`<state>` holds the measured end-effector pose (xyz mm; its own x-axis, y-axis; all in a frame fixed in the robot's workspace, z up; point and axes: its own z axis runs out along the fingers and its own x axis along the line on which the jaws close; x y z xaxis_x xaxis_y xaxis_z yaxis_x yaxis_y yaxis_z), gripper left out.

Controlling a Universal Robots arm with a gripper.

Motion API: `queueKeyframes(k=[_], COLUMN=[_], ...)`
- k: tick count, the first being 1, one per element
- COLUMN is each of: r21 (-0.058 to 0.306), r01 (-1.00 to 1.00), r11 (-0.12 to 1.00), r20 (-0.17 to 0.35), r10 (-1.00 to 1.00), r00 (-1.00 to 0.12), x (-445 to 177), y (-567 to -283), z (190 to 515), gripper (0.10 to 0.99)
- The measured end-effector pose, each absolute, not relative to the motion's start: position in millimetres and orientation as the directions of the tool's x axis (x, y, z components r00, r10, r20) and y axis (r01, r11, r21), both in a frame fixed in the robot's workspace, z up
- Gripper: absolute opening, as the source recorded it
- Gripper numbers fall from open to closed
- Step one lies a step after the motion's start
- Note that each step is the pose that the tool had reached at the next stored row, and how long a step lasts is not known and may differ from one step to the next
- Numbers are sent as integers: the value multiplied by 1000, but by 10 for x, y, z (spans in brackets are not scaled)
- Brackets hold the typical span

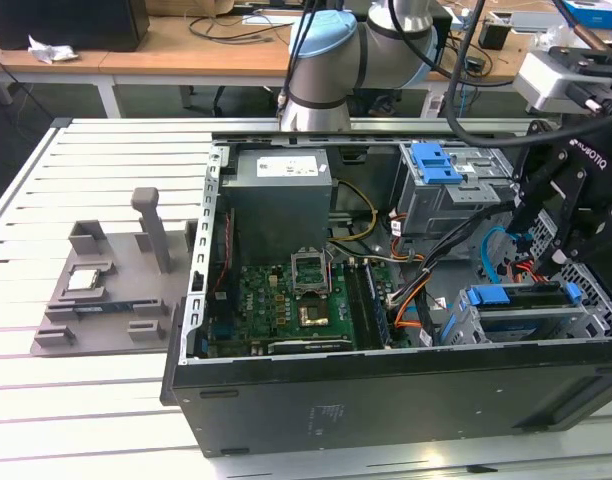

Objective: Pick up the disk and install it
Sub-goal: 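Insert the second disk wire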

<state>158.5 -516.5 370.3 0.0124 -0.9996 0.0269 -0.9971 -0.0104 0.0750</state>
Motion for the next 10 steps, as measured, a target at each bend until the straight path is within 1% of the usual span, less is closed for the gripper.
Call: queueKeyframes(k=[1,2,7,10], r21=[75,75,75,75], r01=[-997,-997,-997,-997], r11=[-10,-10,-10,-10], r20=[27,27,27,27], r10=[-1000,-1000,-1000,-1000], r00=[13,12,12,12], x=[1585,1585,1585,1585], y=[-5165,-5165,-5165,-5165], z=[3703,3702,3700,3700], gripper=[600,522,212,212])
